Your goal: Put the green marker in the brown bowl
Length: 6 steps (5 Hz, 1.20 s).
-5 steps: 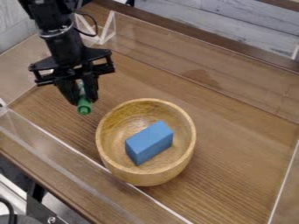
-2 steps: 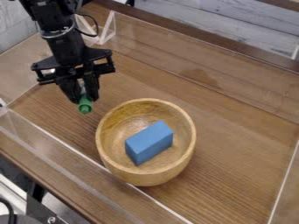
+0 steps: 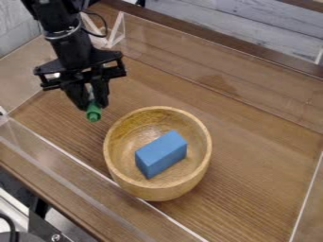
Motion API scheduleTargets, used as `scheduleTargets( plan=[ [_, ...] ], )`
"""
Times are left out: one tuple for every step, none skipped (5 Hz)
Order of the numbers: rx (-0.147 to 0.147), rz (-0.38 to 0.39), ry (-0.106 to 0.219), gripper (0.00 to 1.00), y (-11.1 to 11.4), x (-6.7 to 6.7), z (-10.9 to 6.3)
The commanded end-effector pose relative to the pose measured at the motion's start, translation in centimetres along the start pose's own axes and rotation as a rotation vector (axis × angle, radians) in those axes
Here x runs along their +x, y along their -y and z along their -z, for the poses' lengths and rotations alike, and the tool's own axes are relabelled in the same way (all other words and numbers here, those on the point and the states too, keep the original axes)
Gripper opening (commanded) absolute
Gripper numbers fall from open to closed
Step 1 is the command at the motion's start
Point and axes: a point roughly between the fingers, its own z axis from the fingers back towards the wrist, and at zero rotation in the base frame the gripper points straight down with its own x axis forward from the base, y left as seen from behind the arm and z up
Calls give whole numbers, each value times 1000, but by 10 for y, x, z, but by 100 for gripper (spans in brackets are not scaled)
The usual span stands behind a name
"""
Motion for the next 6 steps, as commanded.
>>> scheduleTargets(
  plan=[
    [-16, 29, 46, 0, 10, -3, -12],
    [-24, 54, 54, 0, 18, -11, -14],
    [-33, 77, 65, 0, 26, -19, -15],
    [-35, 98, 71, 0, 32, -26, -12],
    [-34, 113, 75, 0, 37, -30, -9],
    [-34, 121, 81, 0, 42, -33, -7]
  ],
)
